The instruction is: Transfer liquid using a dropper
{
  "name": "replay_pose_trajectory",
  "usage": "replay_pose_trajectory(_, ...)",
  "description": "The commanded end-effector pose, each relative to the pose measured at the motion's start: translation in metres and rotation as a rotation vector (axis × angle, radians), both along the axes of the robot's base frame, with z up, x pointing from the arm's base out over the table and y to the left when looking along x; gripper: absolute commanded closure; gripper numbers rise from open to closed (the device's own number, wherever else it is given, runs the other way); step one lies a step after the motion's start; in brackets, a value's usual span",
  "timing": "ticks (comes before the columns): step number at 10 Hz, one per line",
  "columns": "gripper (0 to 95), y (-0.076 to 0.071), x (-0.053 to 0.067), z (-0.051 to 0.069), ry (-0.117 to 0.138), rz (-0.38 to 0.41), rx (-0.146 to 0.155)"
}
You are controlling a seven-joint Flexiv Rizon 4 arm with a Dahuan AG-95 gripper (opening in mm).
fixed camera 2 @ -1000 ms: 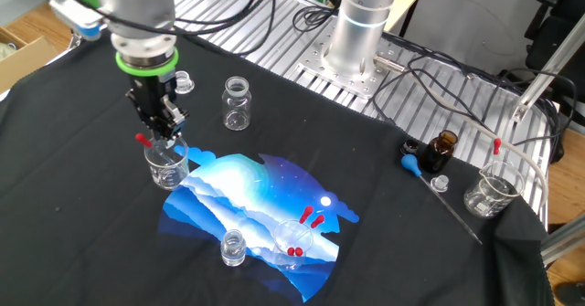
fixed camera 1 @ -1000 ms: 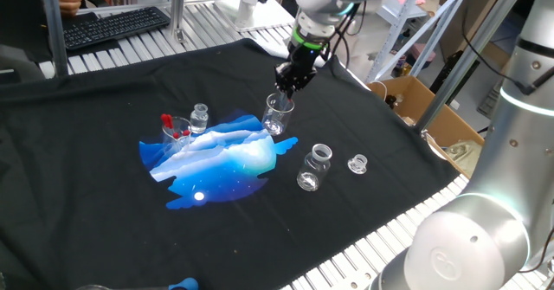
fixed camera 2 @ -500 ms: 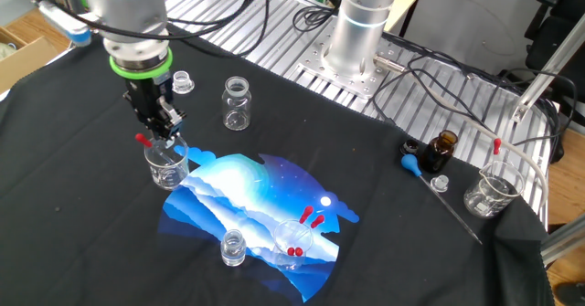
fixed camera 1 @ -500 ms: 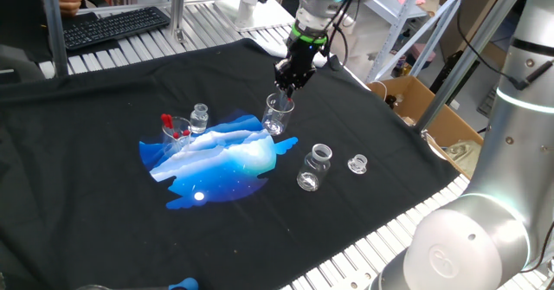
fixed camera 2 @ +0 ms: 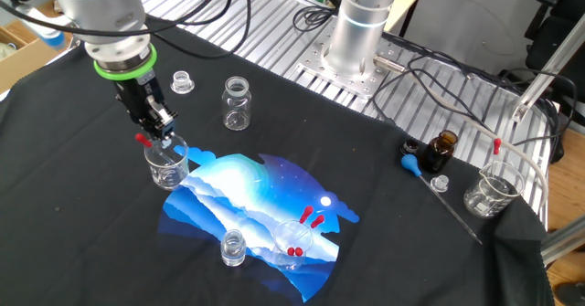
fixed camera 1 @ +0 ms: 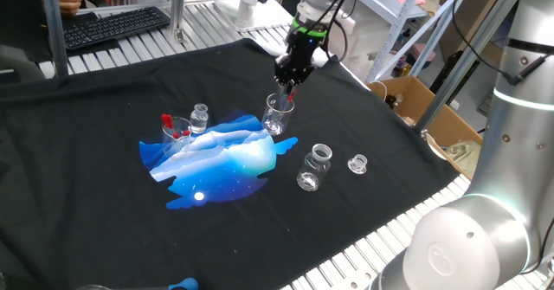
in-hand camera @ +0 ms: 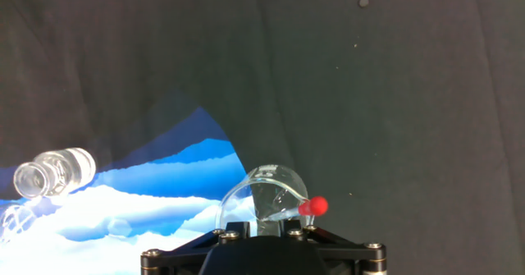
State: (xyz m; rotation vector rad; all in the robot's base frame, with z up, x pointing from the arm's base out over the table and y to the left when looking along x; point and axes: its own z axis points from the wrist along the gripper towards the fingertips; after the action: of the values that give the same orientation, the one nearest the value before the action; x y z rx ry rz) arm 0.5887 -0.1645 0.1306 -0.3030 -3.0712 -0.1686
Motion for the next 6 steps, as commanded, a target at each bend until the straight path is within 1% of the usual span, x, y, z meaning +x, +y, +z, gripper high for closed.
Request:
replay_pose_trajectory(1,76.0,-0.0002,0.0025,0.0036,0.007,-0.019,0.005)
replay_pose_trajectory(6,76.0,-0.0002,0.0024,0.0034,0.000,-0.031,0.014)
